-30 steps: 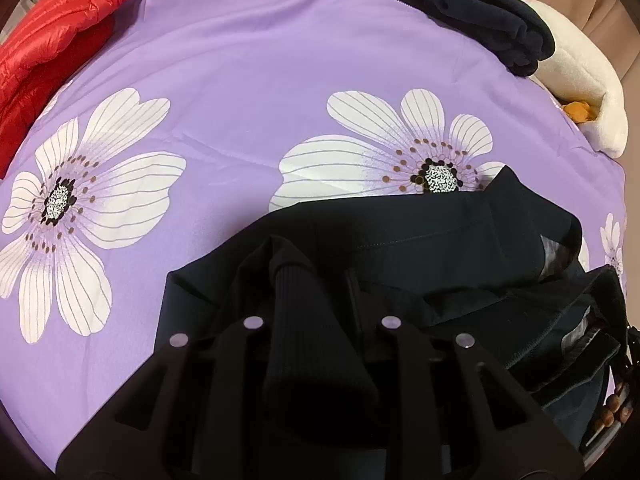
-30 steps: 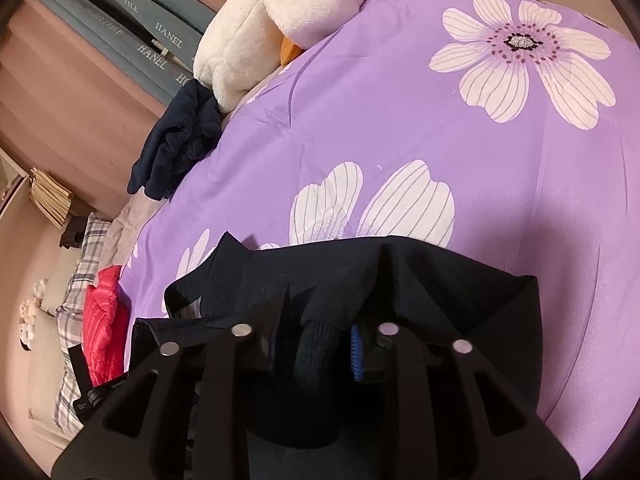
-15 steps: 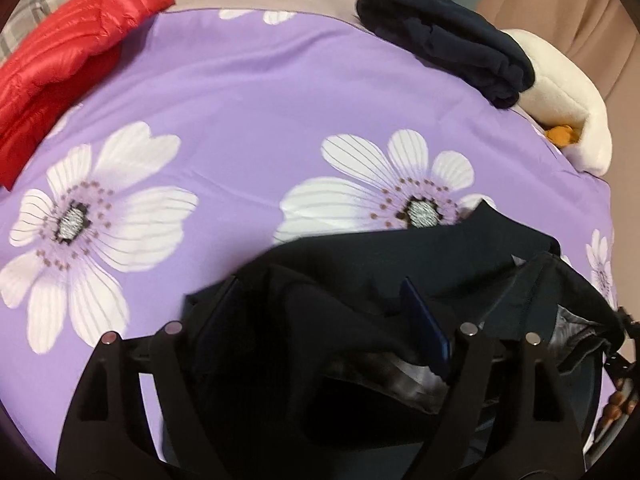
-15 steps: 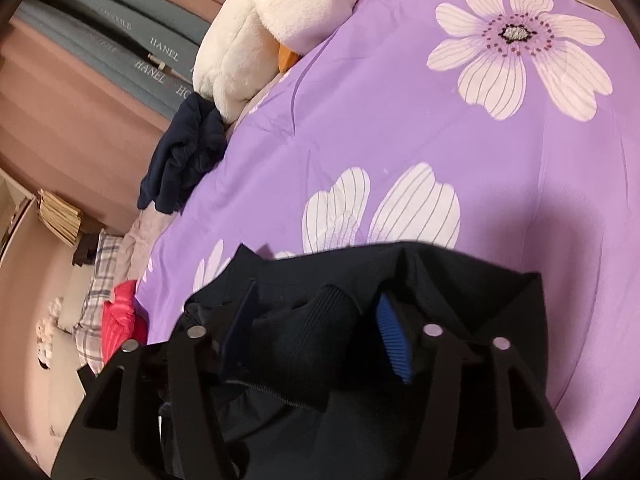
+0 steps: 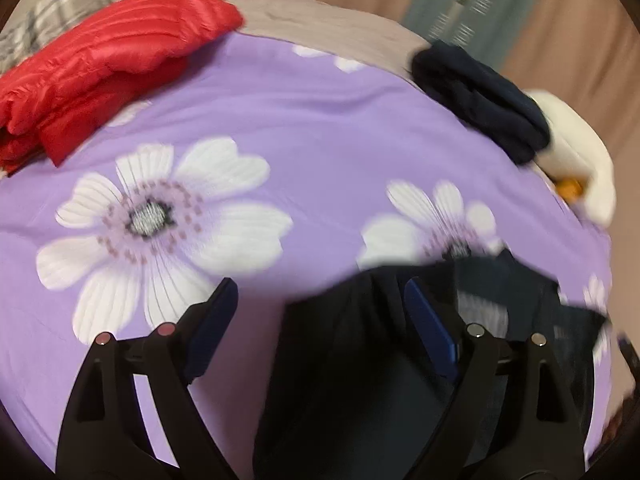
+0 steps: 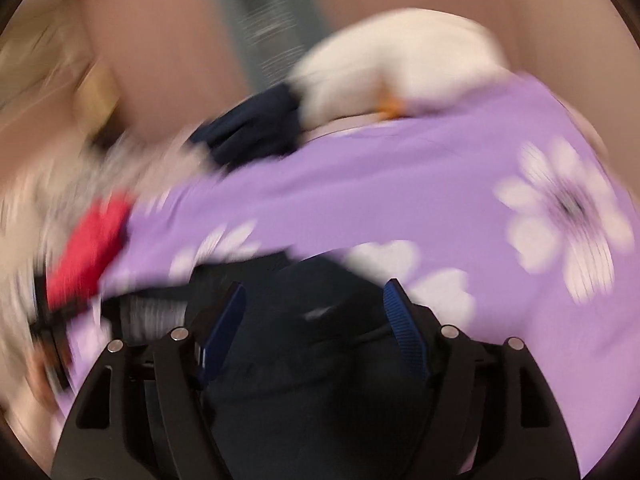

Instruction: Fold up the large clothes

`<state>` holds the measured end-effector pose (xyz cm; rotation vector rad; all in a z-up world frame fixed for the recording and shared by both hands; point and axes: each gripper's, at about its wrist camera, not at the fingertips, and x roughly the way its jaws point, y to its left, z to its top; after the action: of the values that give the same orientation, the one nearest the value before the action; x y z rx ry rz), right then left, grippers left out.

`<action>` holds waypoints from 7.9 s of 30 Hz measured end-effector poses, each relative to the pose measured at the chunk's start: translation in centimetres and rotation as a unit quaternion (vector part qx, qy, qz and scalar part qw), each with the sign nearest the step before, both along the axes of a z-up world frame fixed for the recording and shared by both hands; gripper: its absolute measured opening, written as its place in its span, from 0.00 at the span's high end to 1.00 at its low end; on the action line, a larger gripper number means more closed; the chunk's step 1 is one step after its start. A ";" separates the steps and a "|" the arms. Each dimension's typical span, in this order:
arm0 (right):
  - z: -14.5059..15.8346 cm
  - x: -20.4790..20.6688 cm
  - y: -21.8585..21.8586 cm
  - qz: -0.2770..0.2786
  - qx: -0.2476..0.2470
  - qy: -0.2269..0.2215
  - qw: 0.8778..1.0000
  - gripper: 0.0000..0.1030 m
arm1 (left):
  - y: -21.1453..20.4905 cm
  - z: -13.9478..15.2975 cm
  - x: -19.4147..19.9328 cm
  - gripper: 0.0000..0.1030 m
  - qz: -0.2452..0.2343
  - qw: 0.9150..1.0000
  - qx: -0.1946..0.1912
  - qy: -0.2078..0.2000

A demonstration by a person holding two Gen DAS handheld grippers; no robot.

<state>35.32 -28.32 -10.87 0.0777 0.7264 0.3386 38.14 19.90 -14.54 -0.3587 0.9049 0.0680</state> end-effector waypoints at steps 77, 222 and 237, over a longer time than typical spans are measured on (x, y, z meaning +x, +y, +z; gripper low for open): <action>-6.0 8.4 9.7 0.158 -0.367 0.079 0.913 0.95 | -7.6 -5.7 2.1 0.02 -0.103 0.992 0.036 0.061; -5.4 -7.0 4.5 0.000 -0.103 0.068 0.992 0.57 | -14.2 -4.3 -8.6 0.02 -0.210 0.967 0.140 -0.024; -8.0 -11.5 -0.9 -0.116 -0.109 0.064 0.985 0.52 | -14.8 -5.7 -11.7 0.02 -0.206 0.962 0.181 -0.007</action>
<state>23.83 -29.20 -18.92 -0.0228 0.8691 0.0298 26.47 5.12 -20.27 0.1738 0.9161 -0.1515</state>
